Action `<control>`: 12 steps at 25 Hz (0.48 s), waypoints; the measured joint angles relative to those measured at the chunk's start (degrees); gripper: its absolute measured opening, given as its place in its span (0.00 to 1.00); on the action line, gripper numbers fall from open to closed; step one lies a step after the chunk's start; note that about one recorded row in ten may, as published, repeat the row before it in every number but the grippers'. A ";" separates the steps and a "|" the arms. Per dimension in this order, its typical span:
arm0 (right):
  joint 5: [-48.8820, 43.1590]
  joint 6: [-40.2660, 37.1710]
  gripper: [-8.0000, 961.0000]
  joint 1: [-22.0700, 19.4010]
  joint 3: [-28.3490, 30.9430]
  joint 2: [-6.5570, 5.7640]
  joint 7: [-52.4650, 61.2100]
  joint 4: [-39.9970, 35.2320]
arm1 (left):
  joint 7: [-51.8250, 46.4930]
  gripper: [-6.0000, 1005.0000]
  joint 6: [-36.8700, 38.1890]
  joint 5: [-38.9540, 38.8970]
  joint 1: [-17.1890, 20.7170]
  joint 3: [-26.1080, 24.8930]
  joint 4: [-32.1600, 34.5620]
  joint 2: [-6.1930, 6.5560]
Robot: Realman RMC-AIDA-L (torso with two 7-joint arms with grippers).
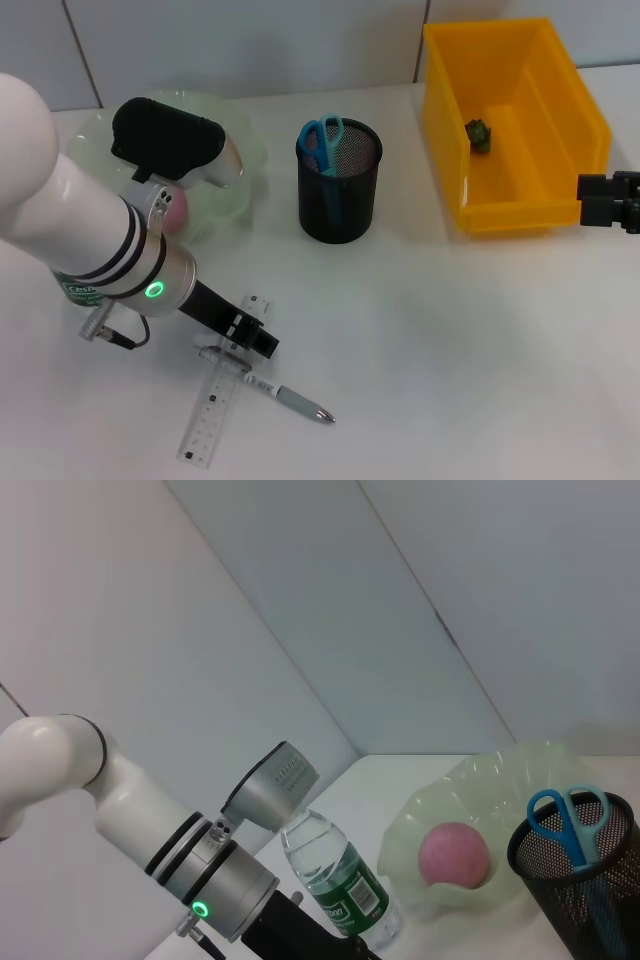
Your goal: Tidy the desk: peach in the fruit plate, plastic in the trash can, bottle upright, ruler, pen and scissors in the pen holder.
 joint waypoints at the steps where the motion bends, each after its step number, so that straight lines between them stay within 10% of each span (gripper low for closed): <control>1: 0.00 -0.07 0.84 0.00 0.00 0.00 0.00 -0.06 | 0.02 0.67 0.19 -0.03 0.00 0.05 0.11 0.00; 12: 0.00 -0.54 0.84 0.00 0.09 0.00 0.00 -0.24 | 0.09 0.61 0.59 -0.17 -0.01 0.06 0.32 0.00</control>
